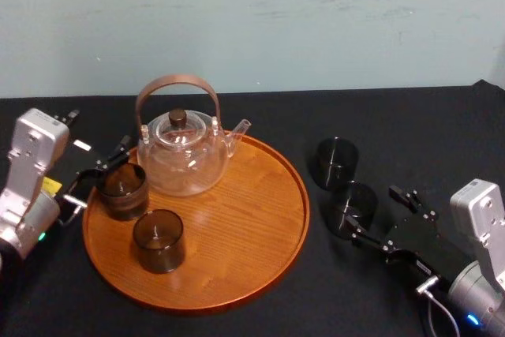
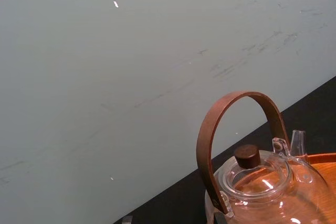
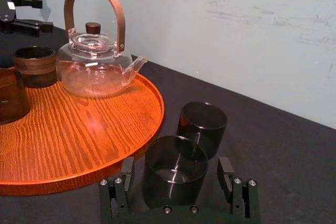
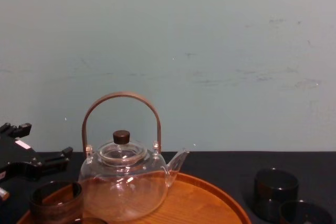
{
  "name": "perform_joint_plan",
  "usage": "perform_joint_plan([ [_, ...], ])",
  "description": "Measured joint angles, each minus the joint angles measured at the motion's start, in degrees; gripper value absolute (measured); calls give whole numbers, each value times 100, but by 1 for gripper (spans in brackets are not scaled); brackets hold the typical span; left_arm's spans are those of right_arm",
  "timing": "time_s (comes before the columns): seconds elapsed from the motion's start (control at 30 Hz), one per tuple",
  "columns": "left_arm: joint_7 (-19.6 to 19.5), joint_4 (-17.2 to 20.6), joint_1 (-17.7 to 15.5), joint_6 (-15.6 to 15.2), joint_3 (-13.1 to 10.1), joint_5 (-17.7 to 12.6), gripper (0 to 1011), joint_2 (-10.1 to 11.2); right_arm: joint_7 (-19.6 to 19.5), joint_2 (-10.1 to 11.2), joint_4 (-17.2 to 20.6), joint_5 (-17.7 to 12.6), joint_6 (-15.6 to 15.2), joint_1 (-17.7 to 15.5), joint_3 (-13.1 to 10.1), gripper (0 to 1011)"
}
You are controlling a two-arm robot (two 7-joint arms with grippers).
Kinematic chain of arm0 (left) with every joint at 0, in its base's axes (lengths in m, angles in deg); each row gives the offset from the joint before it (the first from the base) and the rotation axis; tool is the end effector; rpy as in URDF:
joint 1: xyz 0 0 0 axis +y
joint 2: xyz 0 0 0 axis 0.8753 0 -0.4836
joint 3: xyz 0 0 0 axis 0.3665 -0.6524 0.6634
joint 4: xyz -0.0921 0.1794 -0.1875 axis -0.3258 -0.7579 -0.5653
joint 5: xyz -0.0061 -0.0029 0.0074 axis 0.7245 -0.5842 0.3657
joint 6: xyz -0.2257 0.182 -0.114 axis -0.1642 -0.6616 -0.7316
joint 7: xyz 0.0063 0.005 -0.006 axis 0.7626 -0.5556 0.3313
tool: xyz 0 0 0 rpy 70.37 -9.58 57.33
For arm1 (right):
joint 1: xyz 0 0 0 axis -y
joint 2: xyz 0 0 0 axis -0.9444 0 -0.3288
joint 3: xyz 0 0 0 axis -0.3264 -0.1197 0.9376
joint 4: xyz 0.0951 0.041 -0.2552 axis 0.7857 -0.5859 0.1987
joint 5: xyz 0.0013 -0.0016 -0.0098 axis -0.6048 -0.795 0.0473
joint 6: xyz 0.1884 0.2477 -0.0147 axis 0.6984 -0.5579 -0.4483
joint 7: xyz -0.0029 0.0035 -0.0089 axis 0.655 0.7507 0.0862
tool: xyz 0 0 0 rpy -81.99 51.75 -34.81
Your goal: Pick up the glass from the table and place it on the tray.
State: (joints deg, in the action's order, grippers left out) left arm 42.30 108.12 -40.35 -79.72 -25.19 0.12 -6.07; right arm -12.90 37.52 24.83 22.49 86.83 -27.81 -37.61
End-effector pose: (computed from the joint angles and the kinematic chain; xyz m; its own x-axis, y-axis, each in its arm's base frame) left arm 0.3583 0.0734 -0.2909 0.2924 0.8803 0.3737 -0.9552 0.2874 0.0703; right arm 0.2744 -0.0508 -0.3115 0.5194 -0.8393 0.1608 0.8531 0.4985 -0.1540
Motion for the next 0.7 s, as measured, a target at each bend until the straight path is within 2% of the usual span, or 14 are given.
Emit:
perform_joint_plan([
  [0.7, 0, 0, 0, 0, 0, 0, 1001, 0, 199, -387, -523, 209, -18, 60, -106, 1002],
])
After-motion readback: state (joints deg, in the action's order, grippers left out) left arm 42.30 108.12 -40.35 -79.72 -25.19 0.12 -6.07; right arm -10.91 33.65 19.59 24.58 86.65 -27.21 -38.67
